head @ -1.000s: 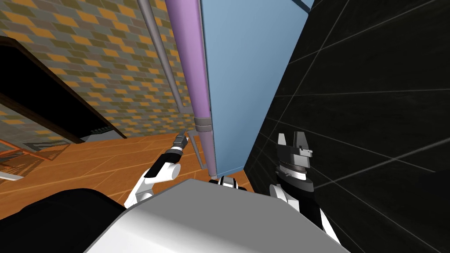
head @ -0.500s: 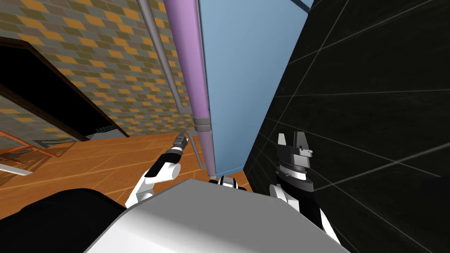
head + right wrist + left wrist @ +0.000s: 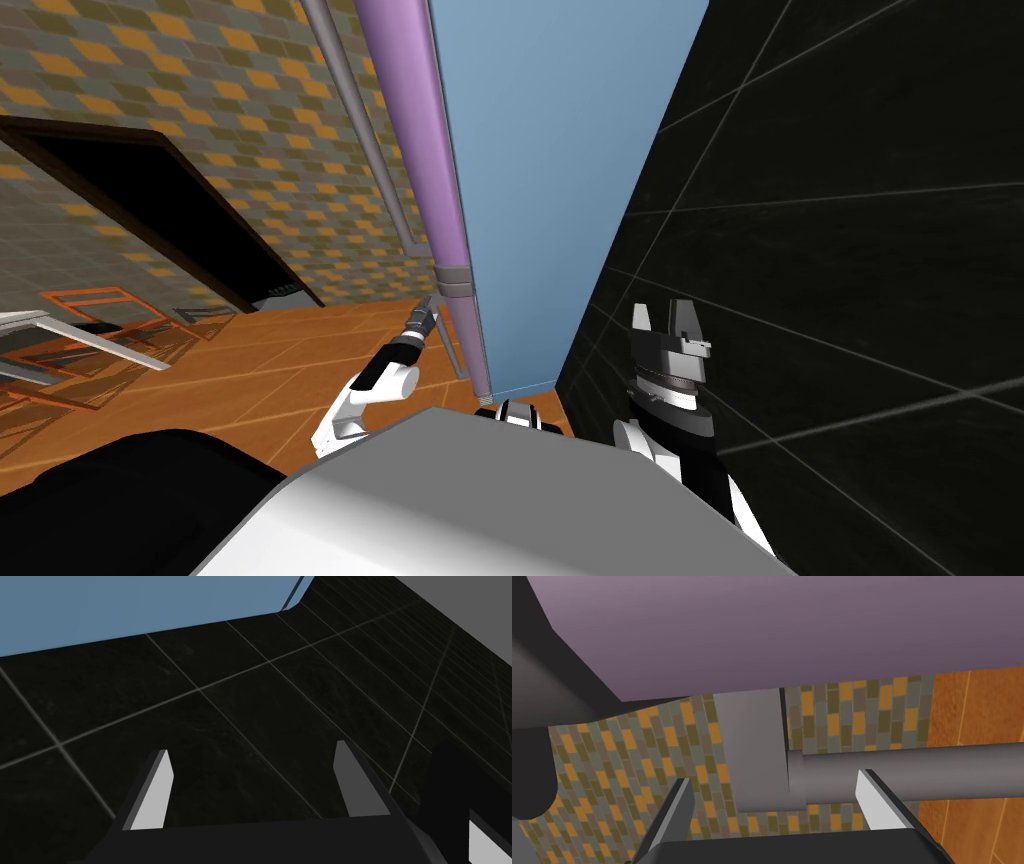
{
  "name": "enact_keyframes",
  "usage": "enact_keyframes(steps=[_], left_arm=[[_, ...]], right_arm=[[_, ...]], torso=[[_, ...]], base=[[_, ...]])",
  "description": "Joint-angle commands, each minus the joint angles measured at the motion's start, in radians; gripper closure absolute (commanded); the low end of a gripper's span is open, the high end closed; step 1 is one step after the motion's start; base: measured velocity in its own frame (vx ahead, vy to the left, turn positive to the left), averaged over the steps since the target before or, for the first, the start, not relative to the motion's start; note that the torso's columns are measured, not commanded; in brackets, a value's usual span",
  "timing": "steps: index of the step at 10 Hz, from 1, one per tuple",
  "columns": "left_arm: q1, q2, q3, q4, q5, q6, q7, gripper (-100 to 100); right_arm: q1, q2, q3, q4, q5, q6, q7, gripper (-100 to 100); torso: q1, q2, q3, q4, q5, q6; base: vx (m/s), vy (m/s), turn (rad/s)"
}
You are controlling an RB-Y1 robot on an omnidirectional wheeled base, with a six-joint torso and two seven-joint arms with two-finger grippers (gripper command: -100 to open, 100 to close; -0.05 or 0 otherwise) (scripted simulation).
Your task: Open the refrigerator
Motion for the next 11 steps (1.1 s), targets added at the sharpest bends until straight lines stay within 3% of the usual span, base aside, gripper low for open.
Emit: enact_keyframes(steps=[1,3,4,5,7,8,9,10,11], left_arm=[[-0.068,0.075,-0.074,0.075,-0.008,-0.038,0.074,-100],[-0.107,0.075,-0.074,0.124,-0.008,-0.038,0.075,-100],[-0.143,0.123,-0.118,0.15,-0.012,-0.083,0.126,-100],[-0.169,0.15,-0.134,0.177,-0.012,-0.085,0.146,-100],[-0.194,0.15,-0.134,0.234,-0.012,-0.085,0.146,-100],[-0.233,0.2,-0.175,0.267,-0.016,-0.132,0.193,-100],[-0.261,0.225,-0.194,0.308,-0.016,-0.132,0.218,-100],[-0.28,0.225,-0.194,0.341,-0.016,-0.132,0.218,-100],[-0.317,0.274,-0.226,0.367,-0.02,-0.176,0.26,-100]], right_arm=[[0.0,0.0,0.0,0.0,0.0,0.0,0.0,0],[0.0,0.0,0.0,0.0,0.0,0.0,0.0,0],[0.0,0.0,0.0,0.0,0.0,0.0,0.0,0],[0.0,0.0,0.0,0.0,0.0,0.0,0.0,0],[0.0,0.0,0.0,0.0,0.0,0.0,0.0,0],[0.0,0.0,0.0,0.0,0.0,0.0,0.0,0],[0.0,0.0,0.0,0.0,0.0,0.0,0.0,0],[0.0,0.0,0.0,0.0,0.0,0.0,0.0,0],[0.0,0.0,0.0,0.0,0.0,0.0,0.0,0]], torso=[[-0.002,0.0,-0.001,0.0,-0.001,-0.006],[0.0,0.008,0.005,0.003,-0.002,-0.01],[0.001,0.008,0.004,0.002,-0.001,-0.007],[-0.003,0.008,0.004,0.002,-0.002,-0.01],[-0.006,0.004,0.002,0.002,-0.003,0.001],[-0.005,-0.001,0.0,-0.002,-0.001,0.0],[-0.007,-0.001,-0.001,-0.002,-0.002,-0.006],[-0.008,-0.001,-0.001,-0.001,-0.002,-0.001],[-0.007,-0.004,-0.002,-0.002,-0.001,0.006]], base=[[0.024,-0.07,0.176],[0.022,-0.038,0.01],[0.002,-0.074,0.364],[-0.006,-0.086,0.247],[-0.003,-0.009,-0.01],[0.006,-0.066,0.333],[0.011,-0.098,0.27],[-0.008,-0.038,0.023],[-0.008,-0.047,0.253]])
